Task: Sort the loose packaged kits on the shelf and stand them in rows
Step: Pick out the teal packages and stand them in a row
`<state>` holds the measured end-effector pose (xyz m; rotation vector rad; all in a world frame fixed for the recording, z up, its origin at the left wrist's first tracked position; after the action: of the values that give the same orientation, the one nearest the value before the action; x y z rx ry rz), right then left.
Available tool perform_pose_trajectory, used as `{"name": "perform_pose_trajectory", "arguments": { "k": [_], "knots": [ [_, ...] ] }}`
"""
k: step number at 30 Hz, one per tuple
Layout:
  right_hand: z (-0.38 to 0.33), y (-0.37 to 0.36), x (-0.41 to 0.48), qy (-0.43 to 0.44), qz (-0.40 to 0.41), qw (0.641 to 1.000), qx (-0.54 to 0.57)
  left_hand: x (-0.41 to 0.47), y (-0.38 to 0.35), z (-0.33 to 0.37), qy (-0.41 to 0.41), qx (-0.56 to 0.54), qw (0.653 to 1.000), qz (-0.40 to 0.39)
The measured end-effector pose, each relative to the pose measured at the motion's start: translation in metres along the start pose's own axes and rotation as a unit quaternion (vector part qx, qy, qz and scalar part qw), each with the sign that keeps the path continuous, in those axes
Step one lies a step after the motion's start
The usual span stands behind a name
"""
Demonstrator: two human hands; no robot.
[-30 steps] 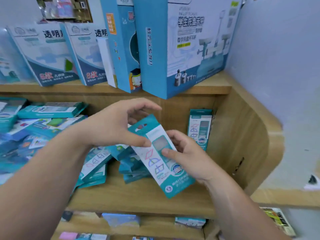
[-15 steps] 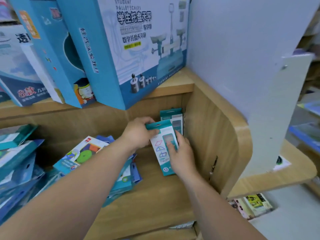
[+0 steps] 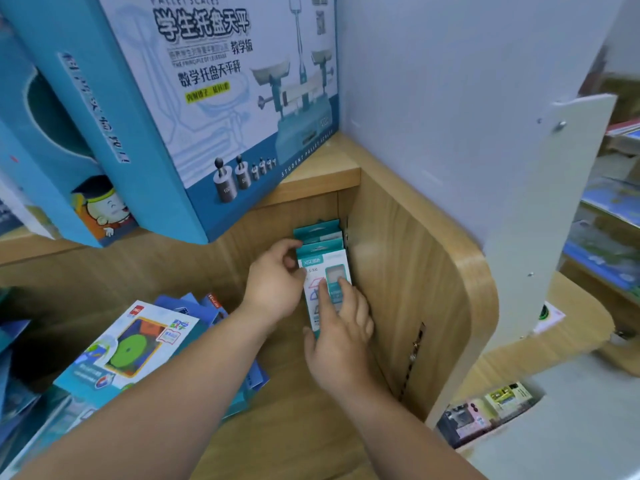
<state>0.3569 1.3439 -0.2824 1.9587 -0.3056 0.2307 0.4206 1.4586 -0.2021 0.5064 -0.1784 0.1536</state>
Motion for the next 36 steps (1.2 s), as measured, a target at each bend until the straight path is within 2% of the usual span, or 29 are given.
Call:
{"name": "perform_pose_trajectory", "arguments": {
  "k": [5, 12, 15, 18, 21, 27, 31, 36],
  "knots": [
    [0.001, -0.007, 0.003, 0.025, -0.041, 0.998, 0.033, -0.006, -0.007, -0.009, 0.014, -0.066, 0.998, 0.007],
    [-0.003, -0.013, 0.011, 0.076, -0.055, 0.989, 0.117, -0.018, -0.011, 0.0, -0.055, -0.092, 0.994, 0.017],
    [0.002, -0.013, 0.014, 0.073, -0.056, 0.989, 0.116, -0.016, -0.008, -0.005, -0.023, -0.099, 0.994, 0.037],
    [0.01, -0.009, 0.016, 0.041, -0.032, 0.994, 0.092, -0.011, -0.011, -0.017, 0.035, -0.116, 0.992, 0.025],
    [0.01, -0.007, 0.019, 0.021, -0.054, 0.993, 0.099, -0.004, -0.012, -0.024, 0.068, -0.148, 0.986, 0.028],
    [0.006, 0.01, 0.016, 0.014, -0.066, 0.987, 0.145, -0.01, -0.005, -0.009, 0.075, -0.105, 0.991, 0.02],
    [-0.004, 0.03, 0.008, 0.046, -0.009, 0.978, 0.202, -0.045, 0.026, 0.008, 0.036, -0.105, 0.993, 0.047],
    [-0.043, 0.045, 0.005, 0.112, -0.024, 0.945, 0.308, -0.104, 0.105, 0.013, 0.016, -0.056, 0.993, 0.099]
  ]
}}
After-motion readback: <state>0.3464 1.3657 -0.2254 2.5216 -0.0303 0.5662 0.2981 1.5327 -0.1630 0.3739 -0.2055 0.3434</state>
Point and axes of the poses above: each hand's wrist, its own x-axis towards the middle knuckle, its own y-axis out of the back of the hand, z = x × y, the point moved 5 cm from there along x, towards the middle knuckle, and after that the axes turned 10 degrees about -x, right-handed, at the moved point
